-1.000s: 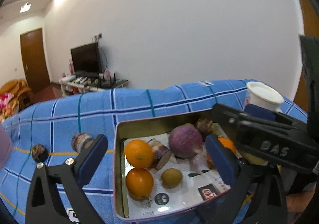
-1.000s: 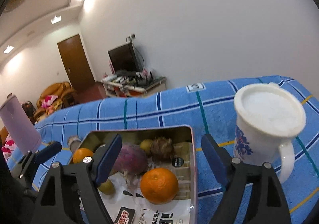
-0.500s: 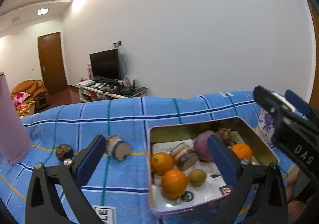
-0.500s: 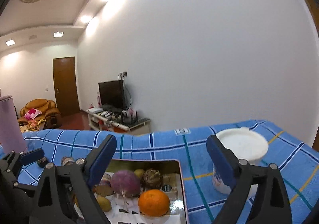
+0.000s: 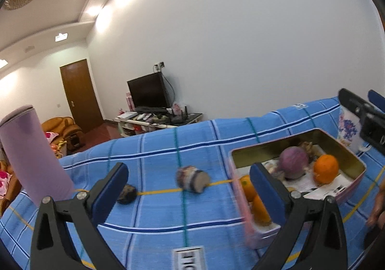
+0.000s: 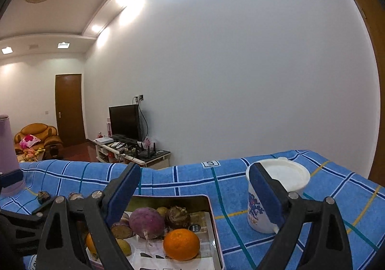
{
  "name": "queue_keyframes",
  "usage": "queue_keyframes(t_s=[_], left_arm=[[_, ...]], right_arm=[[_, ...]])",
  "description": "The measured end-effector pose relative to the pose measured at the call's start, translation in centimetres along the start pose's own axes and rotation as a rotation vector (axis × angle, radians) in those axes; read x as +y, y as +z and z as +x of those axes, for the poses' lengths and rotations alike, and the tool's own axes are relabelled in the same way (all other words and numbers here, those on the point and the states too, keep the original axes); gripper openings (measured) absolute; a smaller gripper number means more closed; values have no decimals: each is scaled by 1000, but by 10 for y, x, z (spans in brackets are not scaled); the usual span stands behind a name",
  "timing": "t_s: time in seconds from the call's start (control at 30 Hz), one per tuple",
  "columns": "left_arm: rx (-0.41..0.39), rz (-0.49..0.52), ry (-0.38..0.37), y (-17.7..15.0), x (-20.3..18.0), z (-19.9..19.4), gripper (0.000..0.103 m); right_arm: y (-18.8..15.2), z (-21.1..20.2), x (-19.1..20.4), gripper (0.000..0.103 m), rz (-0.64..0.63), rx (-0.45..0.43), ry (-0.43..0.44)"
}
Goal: Organize fruits
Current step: 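Withdraw both open tools from the tin toward the remaining items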
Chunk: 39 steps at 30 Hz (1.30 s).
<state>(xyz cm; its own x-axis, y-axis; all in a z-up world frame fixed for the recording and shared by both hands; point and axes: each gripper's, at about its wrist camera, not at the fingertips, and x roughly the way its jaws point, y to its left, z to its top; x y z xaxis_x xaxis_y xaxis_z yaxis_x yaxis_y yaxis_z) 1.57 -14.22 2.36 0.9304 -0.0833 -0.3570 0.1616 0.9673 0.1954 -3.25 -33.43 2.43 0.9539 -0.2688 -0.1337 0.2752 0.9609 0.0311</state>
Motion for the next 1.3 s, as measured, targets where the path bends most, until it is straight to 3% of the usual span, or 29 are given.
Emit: queue_keyframes(t_s=[0.4,0.8,1.03,1.3], left_arm=[[27,-31,6,-11,29,2,103],[33,-48,40,-15,59,-1,103],[41,-50,80,-22,87,0,103],[104,-104,148,-30,134,14,103]], right_arm=[[-7,-17,14,93,20,54,11],[-12,-20,57,93,-36,84,62],[-16,-24,84,93,-44,98,98],[-22,-21,118,93,-66,124,148]])
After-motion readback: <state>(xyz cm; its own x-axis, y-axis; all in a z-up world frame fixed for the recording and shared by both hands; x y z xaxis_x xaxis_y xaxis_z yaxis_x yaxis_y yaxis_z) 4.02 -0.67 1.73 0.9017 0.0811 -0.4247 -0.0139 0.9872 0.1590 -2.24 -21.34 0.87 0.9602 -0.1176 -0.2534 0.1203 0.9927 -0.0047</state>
